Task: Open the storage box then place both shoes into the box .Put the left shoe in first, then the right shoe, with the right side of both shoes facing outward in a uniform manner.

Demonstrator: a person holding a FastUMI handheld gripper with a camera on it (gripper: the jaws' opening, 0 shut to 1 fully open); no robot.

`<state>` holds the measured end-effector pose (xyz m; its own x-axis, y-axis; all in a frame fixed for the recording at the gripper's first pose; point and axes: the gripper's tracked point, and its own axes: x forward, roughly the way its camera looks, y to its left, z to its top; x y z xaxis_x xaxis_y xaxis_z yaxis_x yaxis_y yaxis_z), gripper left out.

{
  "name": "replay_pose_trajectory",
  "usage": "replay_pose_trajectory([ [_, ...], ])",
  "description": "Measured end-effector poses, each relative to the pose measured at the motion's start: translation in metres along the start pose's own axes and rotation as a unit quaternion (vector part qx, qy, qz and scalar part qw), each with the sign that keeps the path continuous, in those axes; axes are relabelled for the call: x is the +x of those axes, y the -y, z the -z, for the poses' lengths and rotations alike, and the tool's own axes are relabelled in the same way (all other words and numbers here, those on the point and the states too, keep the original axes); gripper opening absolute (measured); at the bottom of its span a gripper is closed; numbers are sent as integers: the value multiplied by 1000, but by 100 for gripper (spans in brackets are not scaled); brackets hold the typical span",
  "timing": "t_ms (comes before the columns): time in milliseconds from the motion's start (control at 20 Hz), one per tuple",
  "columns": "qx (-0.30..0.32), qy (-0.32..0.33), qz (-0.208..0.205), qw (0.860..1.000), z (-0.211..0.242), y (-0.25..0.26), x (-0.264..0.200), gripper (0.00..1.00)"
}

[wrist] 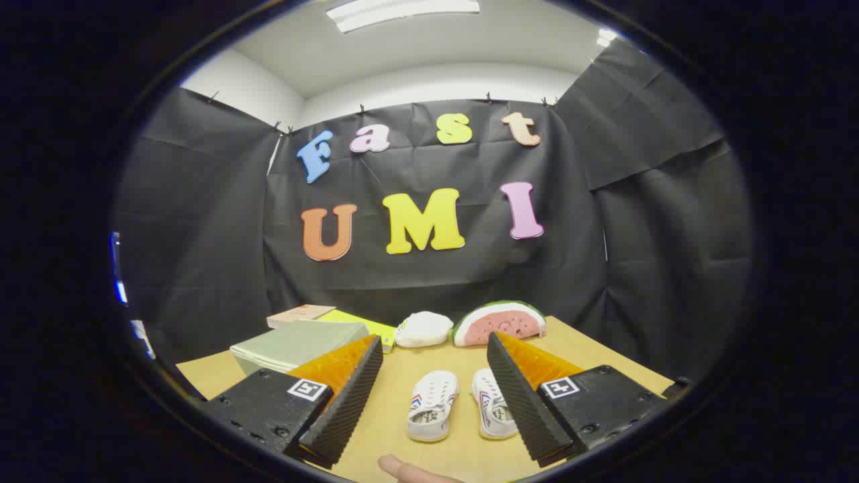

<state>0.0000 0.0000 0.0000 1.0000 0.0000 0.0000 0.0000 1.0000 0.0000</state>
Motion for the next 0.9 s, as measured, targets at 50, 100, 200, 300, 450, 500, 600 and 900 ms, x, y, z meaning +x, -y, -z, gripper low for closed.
replay_pose_trajectory([
  [50,2,-1,1,1000,0,1,0,100],
  [100,4,0,0,1000,-1,3,0,100],
  [200,3,0,0,1000,-2,5,0,100],
  [300,-2,-4,0,1000,-1,7,2,100],
  [450,2,-5,3,1000,0,15,3,100],
  [500,4,-6,6,1000,1,18,4,100],
  [600,5,-15,9,1000,6,21,8,100],
  [900,6,-33,2,999,12,17,34,100],
])
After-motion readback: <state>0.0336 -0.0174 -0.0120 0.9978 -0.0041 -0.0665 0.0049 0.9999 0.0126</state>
